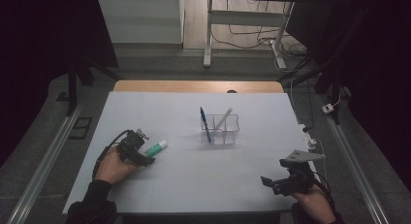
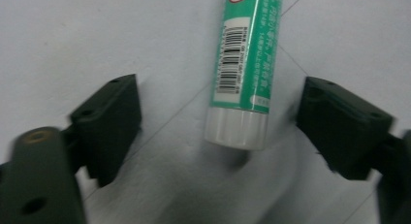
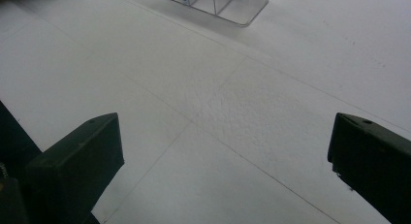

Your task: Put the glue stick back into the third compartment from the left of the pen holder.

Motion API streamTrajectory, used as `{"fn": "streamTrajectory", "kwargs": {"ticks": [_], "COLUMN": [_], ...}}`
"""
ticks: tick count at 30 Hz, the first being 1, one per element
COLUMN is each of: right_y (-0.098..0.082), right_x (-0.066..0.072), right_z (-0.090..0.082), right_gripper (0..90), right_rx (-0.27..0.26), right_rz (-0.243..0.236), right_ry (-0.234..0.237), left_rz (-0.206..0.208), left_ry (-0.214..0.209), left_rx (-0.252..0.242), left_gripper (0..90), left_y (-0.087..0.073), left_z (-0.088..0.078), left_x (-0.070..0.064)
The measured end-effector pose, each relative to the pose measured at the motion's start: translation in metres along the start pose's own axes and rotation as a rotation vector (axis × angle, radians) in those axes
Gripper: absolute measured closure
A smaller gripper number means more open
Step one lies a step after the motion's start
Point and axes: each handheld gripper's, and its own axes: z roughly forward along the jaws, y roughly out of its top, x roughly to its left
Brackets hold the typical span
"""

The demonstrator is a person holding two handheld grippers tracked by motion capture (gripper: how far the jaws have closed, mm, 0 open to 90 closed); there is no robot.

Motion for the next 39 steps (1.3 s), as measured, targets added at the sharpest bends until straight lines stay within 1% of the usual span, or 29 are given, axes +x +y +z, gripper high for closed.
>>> {"fn": "streamTrajectory", "kwargs": {"ticks": [4,8,10,14,19,22,24,27,28,31,36,39], "right_y": [0.0,0.0,0.0,0.0,0.0,0.0,0.0,0.0,0.0,0.0,0.0,0.0], "right_x": [0.0,0.0,0.0,0.0,0.0,0.0,0.0,0.001,0.001,0.0,0.0,0.0], "right_z": [0.0,0.0,0.0,0.0,0.0,0.0,0.0,0.0,0.0,0.0,-0.001,-0.001], "right_gripper": [0.0,0.0,0.0,0.0,0.0,0.0,0.0,0.0,0.0,0.0,0.0,0.0], "right_rx": [-0.001,0.0,0.0,0.0,0.0,-0.003,-0.002,0.001,0.001,-0.007,-0.006,-0.007], "right_rz": [0.001,0.001,0.0,0.0,0.0,0.0,0.0,-0.001,-0.002,0.003,0.01,0.006], "right_ry": [0.002,-0.001,-0.001,-0.001,-0.002,0.001,-0.003,-0.006,-0.006,0.004,0.008,0.014], "left_rz": [0.007,0.035,0.05,0.051,0.055,0.052,0.051,0.059,0.055,0.062,0.069,0.078], "left_ry": [-0.002,-0.02,-0.019,-0.022,-0.03,-0.048,-0.06,-0.091,-0.106,-0.118,-0.162,-0.179], "left_rx": [-0.008,-0.013,-0.013,-0.009,-0.03,-0.072,-0.111,-0.17,-0.187,-0.225,-0.299,-0.336], "left_gripper": [41.5,60.7,64.5,65.7,66.0,66.0,66.0,66.0,66.0,66.0,66.0,66.0], "left_y": [-0.001,-0.002,-0.002,-0.001,0.0,0.001,0.001,0.002,0.003,0.005,0.009,0.011], "left_z": [-0.004,-0.005,-0.006,-0.006,-0.008,-0.013,-0.017,-0.024,-0.025,-0.03,-0.036,-0.04], "left_x": [0.0,-0.001,-0.002,-0.002,-0.001,-0.002,-0.003,-0.006,-0.008,-0.014,-0.025,-0.031]}}
